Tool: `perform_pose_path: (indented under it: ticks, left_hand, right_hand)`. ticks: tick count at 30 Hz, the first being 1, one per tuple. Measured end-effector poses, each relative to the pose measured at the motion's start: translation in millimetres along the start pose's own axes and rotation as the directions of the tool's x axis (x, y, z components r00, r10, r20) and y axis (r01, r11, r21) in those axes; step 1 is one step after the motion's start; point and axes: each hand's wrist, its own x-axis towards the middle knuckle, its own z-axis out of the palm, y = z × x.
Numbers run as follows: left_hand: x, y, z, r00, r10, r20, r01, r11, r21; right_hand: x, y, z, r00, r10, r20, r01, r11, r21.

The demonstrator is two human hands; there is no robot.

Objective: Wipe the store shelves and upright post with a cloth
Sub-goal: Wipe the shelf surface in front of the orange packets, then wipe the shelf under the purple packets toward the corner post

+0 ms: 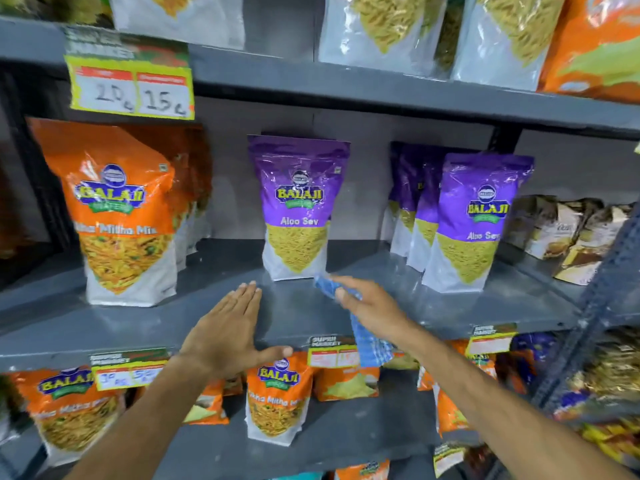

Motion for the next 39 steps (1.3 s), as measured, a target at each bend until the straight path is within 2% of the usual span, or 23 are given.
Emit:
perform_pose_path:
  ticks: [1, 3, 5, 8, 11, 13, 16, 19, 22, 26, 32, 39]
  left_hand:
    - [0.7, 0.8, 1.3, 1.000, -0.020, 0.002, 0.020, 1.000, 0.011]
    - [2.1, 2.1, 2.9, 0.998, -0.056, 0.019, 0.056, 0.998, 0.017]
    - [2.3, 4.1, 2.3, 0.995, -0.091, 0.040, 0.090, 0.996, 0.023]
    - [1.8, 7.6, -1.5, 0.991, -0.122, 0.048, 0.121, 0.992, 0.030]
    - [1.5, 9.7, -2.8, 0.990, -0.133, 0.040, 0.131, 0.990, 0.041]
    - [2.0, 9.3, -2.2, 0.988, -0.151, 0.044, 0.149, 0.988, 0.037]
    - [3.2, 6.8, -1.9, 0.985, -0.162, 0.056, 0.160, 0.986, 0.051]
    - [2.5, 7.5, -2.7, 0.985, -0.162, 0.063, 0.159, 0.986, 0.055]
    - [2.4, 8.9, -3.0, 0.982, -0.172, 0.084, 0.169, 0.985, 0.035]
    - [2.3, 11.1, -6.8, 0.982, -0.161, 0.097, 0.159, 0.987, 0.025]
    - [1.9, 14.6, -8.5, 0.979, -0.163, 0.125, 0.162, 0.987, 0.019]
    - [-2.3, 15.4, -13.1, 0.982, -0.123, 0.141, 0.120, 0.992, 0.023]
  right_hand:
    - [9.6, 12.0, -14.2, 0.995, 0.011, -0.102, -0.009, 1.000, 0.026]
    - [38.2, 36.9, -42.1, 0.963, 0.060, -0.264, -0.070, 0.997, -0.027]
    - [71.3, 57.4, -61.8, 0.944, 0.139, -0.298, -0.180, 0.977, -0.114]
    - [119.1, 91.3, -70.0, 0.950, 0.235, -0.204, -0.286, 0.918, -0.273]
    - [158.5, 123.0, -64.3, 0.969, 0.227, -0.094, -0.243, 0.838, -0.489]
    - [180.3, 131.2, -59.7, 0.961, 0.276, 0.006, -0.225, 0.794, -0.565]
    - [206.9, 138.2, -53.9, 0.969, 0.226, 0.097, -0.147, 0.849, -0.508]
    - [225.8, 153.9, -47.5, 0.980, 0.174, 0.099, -0.120, 0.904, -0.410]
    - [212.1, 146.0, -46.4, 0.990, 0.117, 0.078, -0.076, 0.912, -0.404]
    - [168.9, 109.5, -46.4, 0.985, 0.152, 0.085, -0.097, 0.885, -0.455]
    - [96.2, 85.0, -37.7, 0.990, 0.070, 0.126, -0.003, 0.884, -0.467]
    - [6.1, 26.2, -26.1, 0.971, -0.007, 0.240, 0.107, 0.907, -0.407]
